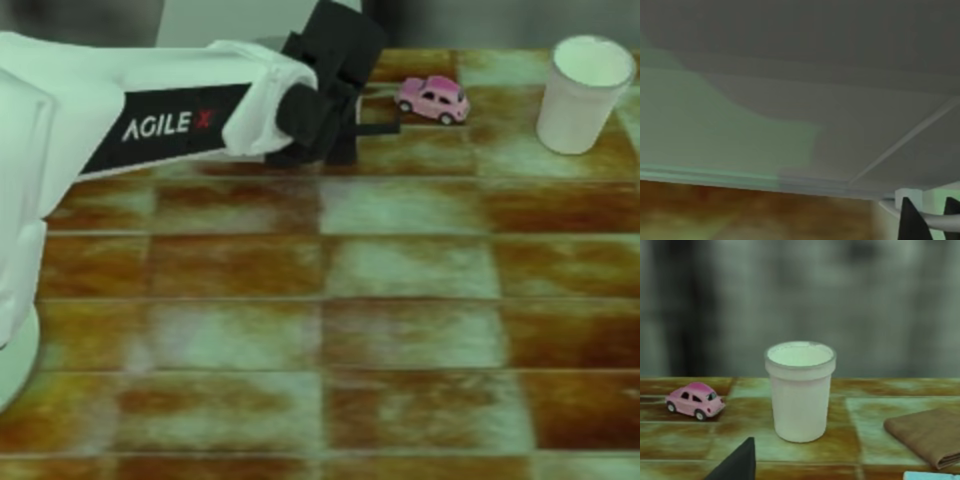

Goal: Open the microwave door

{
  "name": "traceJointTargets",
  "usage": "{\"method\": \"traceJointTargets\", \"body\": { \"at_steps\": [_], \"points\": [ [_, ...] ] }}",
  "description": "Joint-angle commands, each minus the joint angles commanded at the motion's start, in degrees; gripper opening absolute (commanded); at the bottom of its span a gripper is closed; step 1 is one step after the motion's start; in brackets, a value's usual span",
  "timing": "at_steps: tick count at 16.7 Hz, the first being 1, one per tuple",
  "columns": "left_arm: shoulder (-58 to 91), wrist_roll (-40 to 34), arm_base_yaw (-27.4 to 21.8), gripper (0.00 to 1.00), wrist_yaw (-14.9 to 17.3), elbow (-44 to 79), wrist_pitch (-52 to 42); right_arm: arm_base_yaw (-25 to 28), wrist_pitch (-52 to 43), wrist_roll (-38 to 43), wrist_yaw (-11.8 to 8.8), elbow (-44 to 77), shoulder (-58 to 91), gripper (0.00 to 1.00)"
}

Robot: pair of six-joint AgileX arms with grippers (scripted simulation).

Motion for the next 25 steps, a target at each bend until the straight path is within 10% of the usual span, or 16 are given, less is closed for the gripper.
{"method": "traceJointTargets", "body": {
  "at_steps": [25],
  "points": [
    [-2.0,2.4,0.2,0.00,1.6,-3.3,2.1,0.0,0.0,0.0,0.0,0.0,0.0,1.00]
  ]
}}
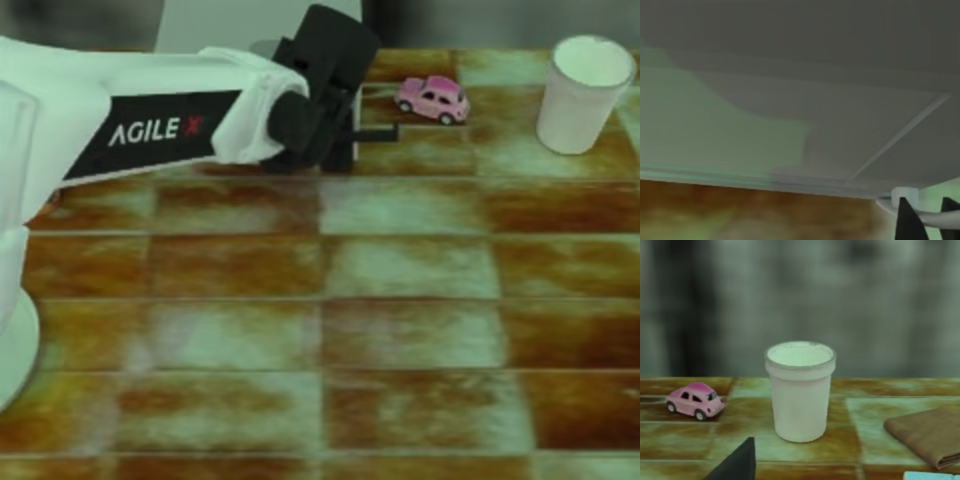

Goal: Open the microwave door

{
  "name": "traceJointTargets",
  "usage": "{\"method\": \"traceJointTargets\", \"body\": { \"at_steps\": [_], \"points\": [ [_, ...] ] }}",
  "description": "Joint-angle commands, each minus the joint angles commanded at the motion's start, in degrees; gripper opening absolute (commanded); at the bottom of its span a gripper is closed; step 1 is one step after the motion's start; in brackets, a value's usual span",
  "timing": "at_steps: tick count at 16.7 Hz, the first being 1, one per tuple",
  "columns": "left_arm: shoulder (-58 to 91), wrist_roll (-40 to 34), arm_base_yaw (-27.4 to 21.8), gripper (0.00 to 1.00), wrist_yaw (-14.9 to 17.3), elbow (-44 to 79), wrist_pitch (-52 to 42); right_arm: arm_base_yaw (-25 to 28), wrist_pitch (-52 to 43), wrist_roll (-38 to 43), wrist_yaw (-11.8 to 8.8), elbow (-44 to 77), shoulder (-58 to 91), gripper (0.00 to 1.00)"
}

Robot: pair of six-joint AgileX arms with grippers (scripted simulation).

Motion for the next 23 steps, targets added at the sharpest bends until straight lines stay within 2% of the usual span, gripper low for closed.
{"method": "traceJointTargets", "body": {
  "at_steps": [15,23],
  "points": [
    [0.0,0.0,0.0,0.00,0.0,0.0,0.0,0.0,0.0,0.0,0.0,0.0,0.0,1.00],
    [-1.9,2.4,0.3,0.00,1.6,-3.1,2.0,0.0,0.0,0.0,0.0,0.0,0.0,1.00]
  ]
}}
